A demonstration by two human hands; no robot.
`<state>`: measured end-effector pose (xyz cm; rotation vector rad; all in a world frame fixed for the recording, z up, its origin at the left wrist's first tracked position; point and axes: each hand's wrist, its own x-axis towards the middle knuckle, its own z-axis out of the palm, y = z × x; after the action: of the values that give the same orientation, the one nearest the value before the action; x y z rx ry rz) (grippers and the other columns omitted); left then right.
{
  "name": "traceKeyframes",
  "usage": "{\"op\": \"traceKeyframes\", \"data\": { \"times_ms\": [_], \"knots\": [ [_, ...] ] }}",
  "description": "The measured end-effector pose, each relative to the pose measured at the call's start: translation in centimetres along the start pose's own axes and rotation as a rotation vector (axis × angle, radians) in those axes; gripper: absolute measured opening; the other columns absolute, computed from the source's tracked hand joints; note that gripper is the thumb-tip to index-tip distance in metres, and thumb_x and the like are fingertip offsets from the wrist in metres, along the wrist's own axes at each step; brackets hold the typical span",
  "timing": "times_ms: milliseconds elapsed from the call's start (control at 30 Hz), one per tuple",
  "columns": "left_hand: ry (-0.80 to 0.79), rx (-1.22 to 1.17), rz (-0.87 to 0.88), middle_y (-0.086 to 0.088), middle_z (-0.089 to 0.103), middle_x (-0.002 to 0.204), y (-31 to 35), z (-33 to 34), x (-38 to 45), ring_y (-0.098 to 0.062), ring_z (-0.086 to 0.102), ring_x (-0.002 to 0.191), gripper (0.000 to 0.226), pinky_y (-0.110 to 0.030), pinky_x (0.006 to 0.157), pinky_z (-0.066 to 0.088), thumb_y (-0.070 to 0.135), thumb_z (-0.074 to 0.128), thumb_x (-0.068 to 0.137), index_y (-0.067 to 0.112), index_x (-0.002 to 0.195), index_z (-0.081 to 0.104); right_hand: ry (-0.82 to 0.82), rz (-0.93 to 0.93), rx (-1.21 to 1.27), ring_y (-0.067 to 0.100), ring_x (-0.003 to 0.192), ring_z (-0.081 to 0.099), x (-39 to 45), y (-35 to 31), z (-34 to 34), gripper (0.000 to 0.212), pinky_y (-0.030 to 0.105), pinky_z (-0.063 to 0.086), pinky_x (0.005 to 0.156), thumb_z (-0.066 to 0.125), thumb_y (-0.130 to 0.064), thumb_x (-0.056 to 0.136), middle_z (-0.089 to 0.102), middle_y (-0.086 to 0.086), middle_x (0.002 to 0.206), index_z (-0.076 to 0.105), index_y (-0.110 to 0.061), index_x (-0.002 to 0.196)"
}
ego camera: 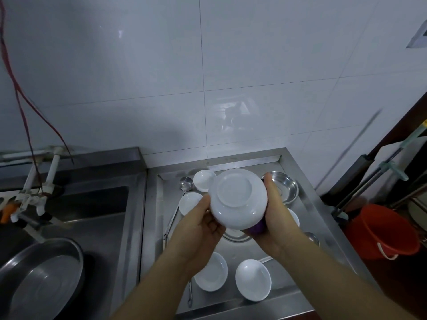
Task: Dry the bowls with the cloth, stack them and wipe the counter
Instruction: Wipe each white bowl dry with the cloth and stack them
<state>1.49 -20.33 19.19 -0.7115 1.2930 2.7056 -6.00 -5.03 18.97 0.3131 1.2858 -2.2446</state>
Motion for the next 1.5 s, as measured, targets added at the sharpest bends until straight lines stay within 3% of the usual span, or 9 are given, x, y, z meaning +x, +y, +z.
{"op": "traceKeyframes", "data": {
  "times_ms": [300,433,500,667,833,933,1067,1233,1500],
  "knots": [
    [-0.131,-0.018,0.102,-0.015,0.067,0.142,1.0,0.8,-0.2,-0.035,0.064,0.131,0.067,-0.049,0.103,0.058,0.041,0.075,0.086,0.014,0.145,0.058,0.165,-0.02,-0.009,0.034,0.106,0.076,1.4,1.5,-1.0,0.043,0.062,0.058,0.096,0.069,-0.06,0.087,0.08,0.007,0.112,0.079,-0.024,0.109],
    [-0.147,0.016,0.148,-0.01,0.073,0.132,1.7,0.4,-0.3,-0.031,0.07,0.121,0.037,-0.045,0.096,0.062,0.033,0.076,0.087,0.025,0.123,0.076,0.286,-0.035,0.046,0.02,0.063,0.074,3.0,1.0,-2.5,0.038,0.052,0.064,0.076,0.066,-0.058,0.095,0.076,0.002,0.074,0.071,-0.021,0.104],
    [-0.094,0.127,0.162,-0.006,0.075,0.126,1.9,0.0,-0.3,-0.032,0.072,0.115,0.028,-0.043,0.089,0.064,0.036,0.072,0.085,0.034,0.112,0.079,0.289,-0.075,0.073,0.028,0.085,0.08,3.1,0.2,-2.8,0.043,0.062,0.061,0.086,0.074,-0.052,0.09,0.081,0.007,0.097,0.07,-0.02,0.119],
    [-0.083,0.46,0.237,-0.005,0.076,0.111,1.8,-0.5,-0.3,-0.032,0.071,0.104,0.019,-0.039,0.08,0.059,0.046,0.072,0.09,0.035,0.105,0.074,0.147,-0.325,-0.187,0.013,0.071,0.076,1.8,-1.8,-0.3,0.037,0.031,0.06,0.055,0.077,-0.051,0.069,0.08,-0.007,0.086,0.076,-0.033,0.101],
    [-0.194,0.573,0.247,-0.006,0.077,0.114,2.5,-1.2,-0.4,-0.027,0.073,0.105,0.035,-0.036,0.087,0.06,0.051,0.069,0.087,0.03,0.115,0.072,-0.216,-0.561,-0.598,0.005,0.091,0.072,-1.1,-3.2,2.4,0.029,0.022,0.06,0.076,0.066,-0.028,0.084,0.078,-0.013,0.101,0.076,-0.047,0.102],
    [-0.263,0.582,0.235,-0.005,0.075,0.125,2.8,-1.4,-0.6,-0.026,0.071,0.117,0.037,-0.04,0.097,0.059,0.045,0.067,0.094,0.033,0.129,0.069,-0.436,-0.842,-1.018,0.007,0.118,0.067,-2.4,-3.8,2.8,0.034,0.023,0.055,0.097,0.076,-0.028,0.084,0.072,-0.013,0.125,0.076,-0.028,0.118],
    [-0.324,0.555,0.216,-0.011,0.071,0.135,2.6,-2.2,-0.9,-0.033,0.065,0.127,0.041,-0.051,0.109,0.051,0.032,0.063,0.101,0.025,0.141,0.063,-0.437,-0.944,-1.248,0.004,0.116,0.066,-1.7,-4.1,2.7,0.038,0.021,0.053,0.096,0.085,-0.03,0.08,0.07,-0.02,0.123,0.075,-0.031,0.116],
    [-0.284,0.427,0.225,-0.012,0.073,0.114,3.1,-2.2,-1.4,-0.029,0.067,0.101,0.027,-0.041,0.088,0.056,0.038,0.071,0.086,0.025,0.11,0.075,-0.142,-0.53,-0.688,0.012,0.068,0.067,0.4,-3.8,2.4,0.024,0.028,0.058,0.063,0.075,-0.043,0.075,0.072,-0.005,0.077,0.076,-0.027,0.094],
    [-0.213,0.201,0.284,-0.011,0.074,0.124,2.3,-1.0,-1.6,-0.029,0.071,0.114,0.027,-0.038,0.095,0.061,0.037,0.07,0.088,0.031,0.114,0.076,0.022,-0.117,0.003,0.025,0.082,0.075,1.3,-2.1,2.3,0.039,0.036,0.06,0.067,0.084,-0.037,0.076,0.077,0.011,0.104,0.077,-0.018,0.109]
  ]
}}
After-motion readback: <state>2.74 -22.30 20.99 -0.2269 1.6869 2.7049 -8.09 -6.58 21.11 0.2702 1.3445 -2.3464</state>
